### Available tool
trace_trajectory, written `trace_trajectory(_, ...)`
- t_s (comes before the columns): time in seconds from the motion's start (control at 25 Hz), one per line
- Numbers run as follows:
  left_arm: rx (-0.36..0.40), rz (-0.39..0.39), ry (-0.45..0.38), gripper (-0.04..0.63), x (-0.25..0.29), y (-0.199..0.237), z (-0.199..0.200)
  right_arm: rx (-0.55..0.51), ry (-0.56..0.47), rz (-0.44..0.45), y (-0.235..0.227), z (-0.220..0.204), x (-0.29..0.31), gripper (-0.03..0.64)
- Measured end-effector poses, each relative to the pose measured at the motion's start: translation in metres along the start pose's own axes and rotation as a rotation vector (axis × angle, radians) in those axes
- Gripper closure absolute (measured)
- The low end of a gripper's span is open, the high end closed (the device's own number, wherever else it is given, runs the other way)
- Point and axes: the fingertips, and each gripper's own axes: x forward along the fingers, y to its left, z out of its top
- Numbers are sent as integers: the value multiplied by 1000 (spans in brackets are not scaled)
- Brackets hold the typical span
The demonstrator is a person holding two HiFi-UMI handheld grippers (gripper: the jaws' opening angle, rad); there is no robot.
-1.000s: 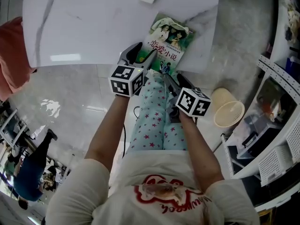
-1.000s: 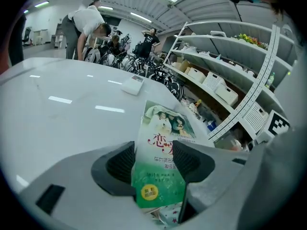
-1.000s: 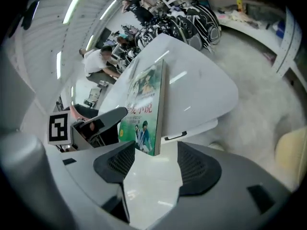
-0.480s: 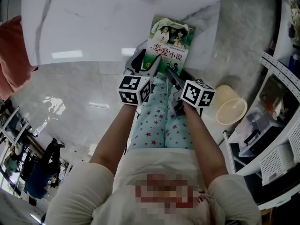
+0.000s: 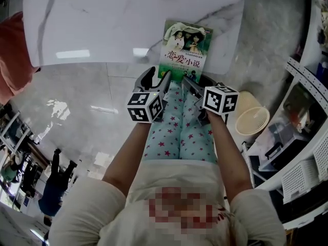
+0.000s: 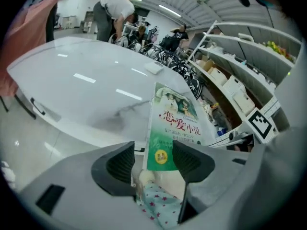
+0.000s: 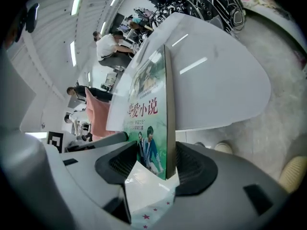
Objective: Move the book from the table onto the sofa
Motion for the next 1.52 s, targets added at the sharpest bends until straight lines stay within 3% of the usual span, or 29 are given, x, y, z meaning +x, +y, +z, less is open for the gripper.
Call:
trace_trajectory(0.16, -81, -128, 67, 365, 7, 0, -6, 35, 34, 56, 0, -1, 5, 391)
trace_trajectory(0.28, -187, -224, 149, 365, 9, -2, -10, 40, 69, 111, 2, 0, 3, 398)
trace_trajectory(0.48, -260, -392, 250, 365, 24, -17, -5, 10, 87, 168, 2, 12, -4, 436)
trace_trajectory(0.56, -233, -497, 326, 365, 28, -33, -12, 7, 92, 206, 5, 13, -5, 460)
trace_trajectory(0.64, -128, -549, 376, 365, 31, -51, -20, 5, 79, 238, 10, 15, -7, 493)
trace_trajectory(0.72, -70, -556, 331, 376, 31, -58, -15, 7, 49, 258, 14, 19, -9, 510)
trace_trajectory(0.92, -51, -549, 206, 457, 22, -59, -4, -53, 20, 252, 19, 20, -11, 523)
trace_trajectory(1.16, 20, -483, 126, 462, 2, -72, 6, -172, -46, 204, 36, 23, -27, 508)
trace_trajectory(1.52, 78, -481, -81, 460, -47, -102, 63, -380, -112, 179, 96, 59, -71, 503)
